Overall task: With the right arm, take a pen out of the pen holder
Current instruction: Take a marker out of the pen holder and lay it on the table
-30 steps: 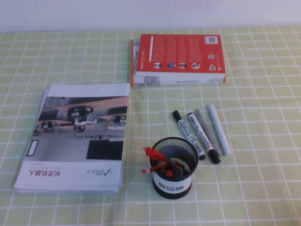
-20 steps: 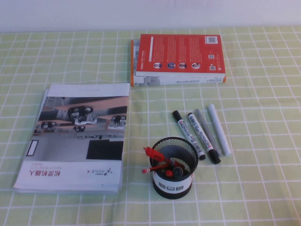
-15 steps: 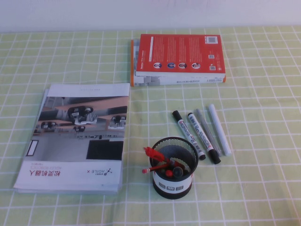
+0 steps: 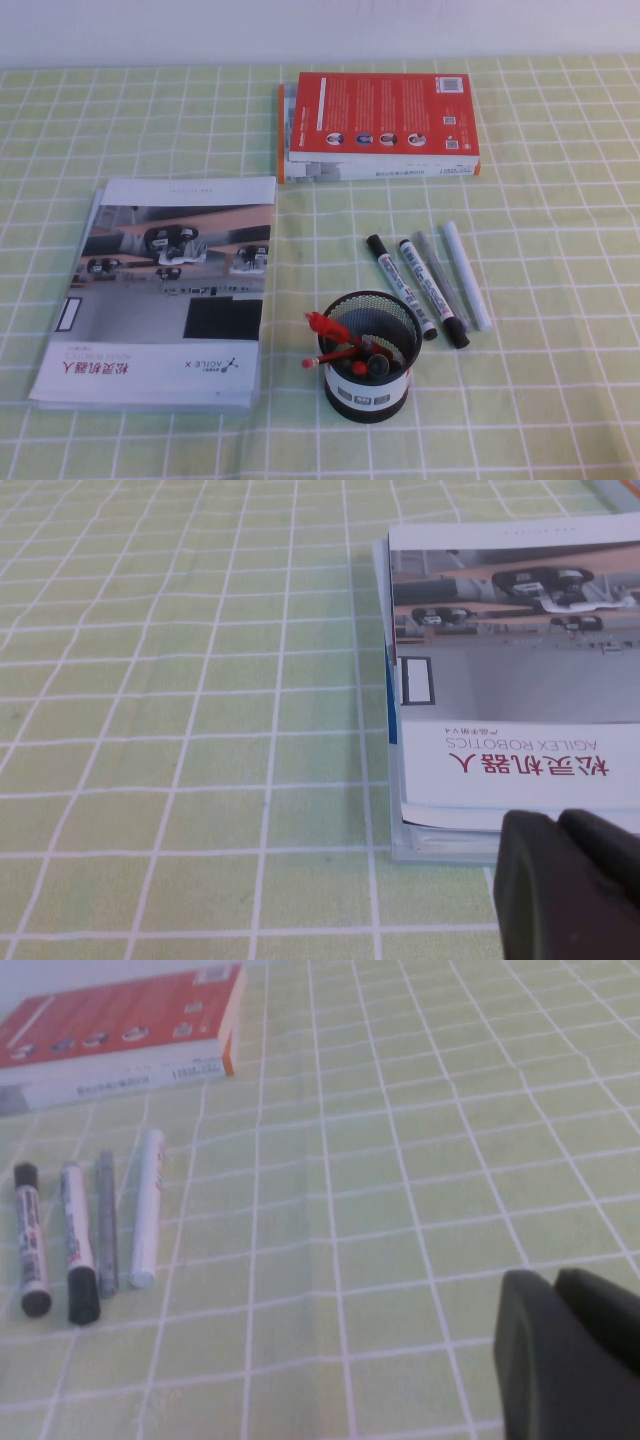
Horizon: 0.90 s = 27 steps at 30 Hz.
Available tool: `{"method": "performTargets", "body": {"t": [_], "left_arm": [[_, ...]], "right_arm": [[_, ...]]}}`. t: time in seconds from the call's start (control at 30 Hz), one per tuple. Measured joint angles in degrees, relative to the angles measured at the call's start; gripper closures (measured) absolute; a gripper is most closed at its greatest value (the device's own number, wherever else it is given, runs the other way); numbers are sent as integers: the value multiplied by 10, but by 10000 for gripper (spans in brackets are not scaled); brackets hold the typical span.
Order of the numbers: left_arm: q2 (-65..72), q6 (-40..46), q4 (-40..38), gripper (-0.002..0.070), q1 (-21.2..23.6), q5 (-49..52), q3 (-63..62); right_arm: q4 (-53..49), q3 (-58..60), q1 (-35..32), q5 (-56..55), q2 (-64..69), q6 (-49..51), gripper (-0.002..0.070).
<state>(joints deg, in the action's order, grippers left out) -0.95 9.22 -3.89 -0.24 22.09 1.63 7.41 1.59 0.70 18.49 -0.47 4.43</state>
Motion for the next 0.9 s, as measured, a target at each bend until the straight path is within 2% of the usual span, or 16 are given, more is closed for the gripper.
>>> {"method": "performTargets", "body": {"t": [0.27,0.57,0.77,0.9], "left_arm": [[0,0,0,680,0,0,0],[0,0,0,680,0,0,0],[0,0,0,680,0,0,0],[0,0,0,680,0,0,0]], "right_arm": [[52,0,0,-67,0,0,689],[268,0,0,-95,0,0,689],[303,0,0,-94,0,1,689],[308,-17,0,-51,0,-2,689]]}}
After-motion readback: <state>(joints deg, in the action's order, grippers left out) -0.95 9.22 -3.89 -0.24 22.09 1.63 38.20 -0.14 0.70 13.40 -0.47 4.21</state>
